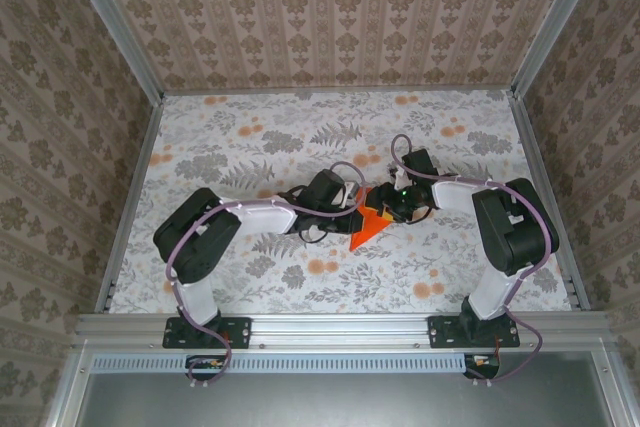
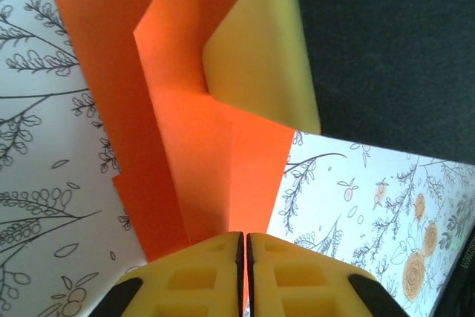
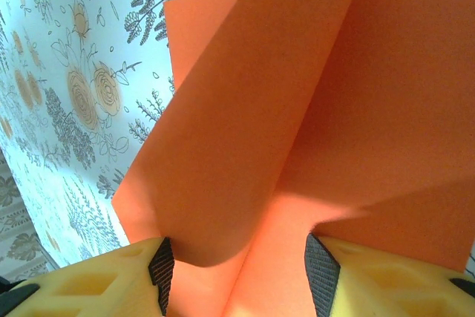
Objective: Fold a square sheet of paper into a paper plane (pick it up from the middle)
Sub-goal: Fourth fold the wing at the center of the table.
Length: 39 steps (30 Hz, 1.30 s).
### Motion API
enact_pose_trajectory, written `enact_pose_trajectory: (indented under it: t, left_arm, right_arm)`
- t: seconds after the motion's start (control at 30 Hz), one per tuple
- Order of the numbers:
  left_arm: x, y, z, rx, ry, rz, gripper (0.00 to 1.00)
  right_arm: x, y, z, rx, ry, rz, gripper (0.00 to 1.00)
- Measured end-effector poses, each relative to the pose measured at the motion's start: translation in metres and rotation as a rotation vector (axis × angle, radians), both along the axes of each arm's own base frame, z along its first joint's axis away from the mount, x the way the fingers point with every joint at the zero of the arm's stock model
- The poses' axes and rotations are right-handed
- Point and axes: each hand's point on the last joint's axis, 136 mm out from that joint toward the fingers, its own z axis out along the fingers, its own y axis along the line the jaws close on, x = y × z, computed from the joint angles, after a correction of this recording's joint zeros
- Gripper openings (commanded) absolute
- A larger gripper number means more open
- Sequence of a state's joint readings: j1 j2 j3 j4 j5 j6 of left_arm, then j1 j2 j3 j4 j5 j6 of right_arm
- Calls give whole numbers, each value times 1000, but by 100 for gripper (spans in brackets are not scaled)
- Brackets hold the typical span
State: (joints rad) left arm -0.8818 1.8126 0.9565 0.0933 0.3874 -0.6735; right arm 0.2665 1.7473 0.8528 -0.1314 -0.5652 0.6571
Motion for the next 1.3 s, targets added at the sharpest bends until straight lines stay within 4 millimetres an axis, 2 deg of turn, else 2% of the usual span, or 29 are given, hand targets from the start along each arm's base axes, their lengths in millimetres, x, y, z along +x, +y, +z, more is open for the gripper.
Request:
enact_pose_trajectory:
  t: [0.2,0.53,0.9,1.1,1.3]
  left_arm:
    - [2,3,-10,20,12,10,10]
    - [3,4,-10,22,10,13,9]
    - [5,5,-10,20,10,19,11]
    - [7,3,-7,14,5,19,13]
    - [16,-8,8,-18,-22,19,12]
  right_arm:
    - [0,0,0,-1,-2,3,55]
    - [-1,0,-3,-24,13,7,51]
    - [-1,-3,-10,-131,48,2,48]
    - [-2,-3,-12,-169,57,4,48]
    - [-3,-3,-13,-178,63,4,48]
